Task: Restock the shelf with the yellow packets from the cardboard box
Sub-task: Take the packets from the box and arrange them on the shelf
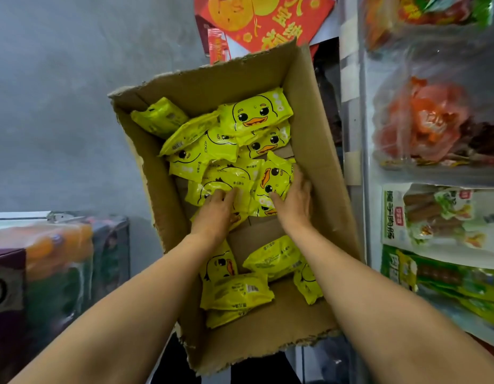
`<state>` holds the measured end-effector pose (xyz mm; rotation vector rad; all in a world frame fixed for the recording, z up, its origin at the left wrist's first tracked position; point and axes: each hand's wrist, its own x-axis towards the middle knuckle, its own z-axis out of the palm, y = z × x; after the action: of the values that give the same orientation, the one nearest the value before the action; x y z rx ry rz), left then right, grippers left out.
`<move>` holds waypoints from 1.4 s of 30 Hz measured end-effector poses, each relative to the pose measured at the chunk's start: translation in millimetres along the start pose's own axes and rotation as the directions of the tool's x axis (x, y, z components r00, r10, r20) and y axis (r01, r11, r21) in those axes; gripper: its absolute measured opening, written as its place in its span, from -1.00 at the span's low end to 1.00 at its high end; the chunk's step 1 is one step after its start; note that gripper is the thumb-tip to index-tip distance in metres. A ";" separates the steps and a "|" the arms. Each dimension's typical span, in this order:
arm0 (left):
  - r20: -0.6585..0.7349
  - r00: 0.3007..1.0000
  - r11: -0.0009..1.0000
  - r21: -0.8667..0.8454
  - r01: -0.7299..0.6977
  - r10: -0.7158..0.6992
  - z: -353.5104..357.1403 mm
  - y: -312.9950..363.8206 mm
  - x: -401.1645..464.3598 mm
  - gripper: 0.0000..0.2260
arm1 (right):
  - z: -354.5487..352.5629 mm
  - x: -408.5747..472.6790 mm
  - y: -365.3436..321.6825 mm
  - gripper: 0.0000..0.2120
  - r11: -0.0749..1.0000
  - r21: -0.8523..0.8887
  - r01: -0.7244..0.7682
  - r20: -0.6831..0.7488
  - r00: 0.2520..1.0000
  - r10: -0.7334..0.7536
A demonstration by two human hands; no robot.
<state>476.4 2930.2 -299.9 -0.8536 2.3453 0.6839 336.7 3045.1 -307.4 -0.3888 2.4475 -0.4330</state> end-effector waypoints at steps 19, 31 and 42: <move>-0.029 0.998 0.950 0.307 0.057 -0.050 -15.7 -20.4 27.3 -0.50 | -0.3 20.4 -2.8 0.05 0.710 -0.552 0.437 0.281 0.899 -0.336; 0.119 0.971 0.954 -0.194 0.229 -0.209 -16.6 -13.3 -8.8 -0.45 | -12.5 -22.3 25.0 -0.48 0.750 -0.606 0.267 0.307 0.948 -0.089; 0.003 0.993 0.804 -0.587 0.098 -0.119 -80.6 21.0 -106.1 -0.27 | -62.8 -140.6 39.8 -0.61 0.882 0.416 -0.221 0.226 0.965 0.135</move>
<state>505.4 2938.5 -168.4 -1.2551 2.1012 1.3951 399.0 3146.9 -202.2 -0.0075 2.0942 -0.8064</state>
